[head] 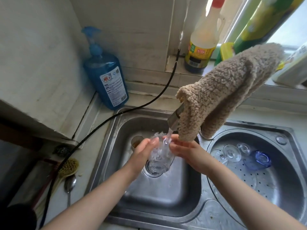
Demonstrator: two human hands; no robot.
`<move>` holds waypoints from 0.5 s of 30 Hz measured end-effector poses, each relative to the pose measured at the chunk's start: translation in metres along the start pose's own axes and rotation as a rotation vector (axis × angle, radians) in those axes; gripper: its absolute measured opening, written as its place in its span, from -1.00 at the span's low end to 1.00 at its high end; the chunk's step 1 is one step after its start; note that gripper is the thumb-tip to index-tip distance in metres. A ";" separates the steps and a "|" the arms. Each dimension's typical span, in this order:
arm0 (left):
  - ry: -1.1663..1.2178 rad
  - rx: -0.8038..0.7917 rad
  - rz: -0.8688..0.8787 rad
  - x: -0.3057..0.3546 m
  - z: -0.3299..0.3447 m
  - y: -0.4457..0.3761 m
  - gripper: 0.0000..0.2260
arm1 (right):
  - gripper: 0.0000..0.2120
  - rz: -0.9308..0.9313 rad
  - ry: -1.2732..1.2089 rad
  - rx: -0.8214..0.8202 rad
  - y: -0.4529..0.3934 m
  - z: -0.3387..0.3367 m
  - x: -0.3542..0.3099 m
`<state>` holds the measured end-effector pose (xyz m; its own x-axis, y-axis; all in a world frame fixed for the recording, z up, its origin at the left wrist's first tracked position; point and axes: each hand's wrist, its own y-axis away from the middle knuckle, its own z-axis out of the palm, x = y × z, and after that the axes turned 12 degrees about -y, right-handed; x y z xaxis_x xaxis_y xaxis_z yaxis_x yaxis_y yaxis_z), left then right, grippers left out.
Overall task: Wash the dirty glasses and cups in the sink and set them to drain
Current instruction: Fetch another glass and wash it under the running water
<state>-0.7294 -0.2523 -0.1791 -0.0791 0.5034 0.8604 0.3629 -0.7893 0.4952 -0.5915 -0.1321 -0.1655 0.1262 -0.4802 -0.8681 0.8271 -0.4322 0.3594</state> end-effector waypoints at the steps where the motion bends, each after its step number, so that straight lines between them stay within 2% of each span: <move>1: 0.070 0.067 -0.008 0.004 0.001 0.000 -0.63 | -0.63 0.040 -0.128 0.037 -0.004 0.002 0.001; 3: 0.216 0.120 -0.055 0.014 0.006 -0.003 -0.76 | -0.58 0.094 -0.352 0.093 -0.011 0.007 0.002; 5: 0.346 0.166 -0.169 0.021 0.014 -0.007 -0.78 | -0.64 0.097 -0.413 0.144 -0.015 0.015 0.004; 7: 0.433 0.271 -0.301 0.020 0.023 -0.015 -0.75 | -0.74 0.120 -0.151 0.308 -0.019 0.024 0.011; 9: 0.487 0.342 -0.403 0.015 0.032 -0.022 -0.67 | -0.75 0.104 -0.012 0.501 -0.022 0.034 0.024; 11: 0.527 0.343 -0.463 0.011 0.040 -0.026 -0.59 | -0.71 -0.058 0.101 0.651 -0.016 0.042 0.034; 13: 0.557 0.326 -0.487 0.002 0.046 -0.031 -0.52 | -0.65 -0.252 0.385 0.675 -0.010 0.043 0.039; 15: 0.569 0.338 -0.496 -0.002 0.050 -0.031 -0.45 | -0.62 -0.310 0.559 0.576 -0.008 0.045 0.032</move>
<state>-0.6937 -0.2112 -0.2016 -0.7288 0.4386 0.5259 0.4146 -0.3285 0.8486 -0.6187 -0.1790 -0.1808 0.3171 0.1044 -0.9426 0.4814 -0.8741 0.0651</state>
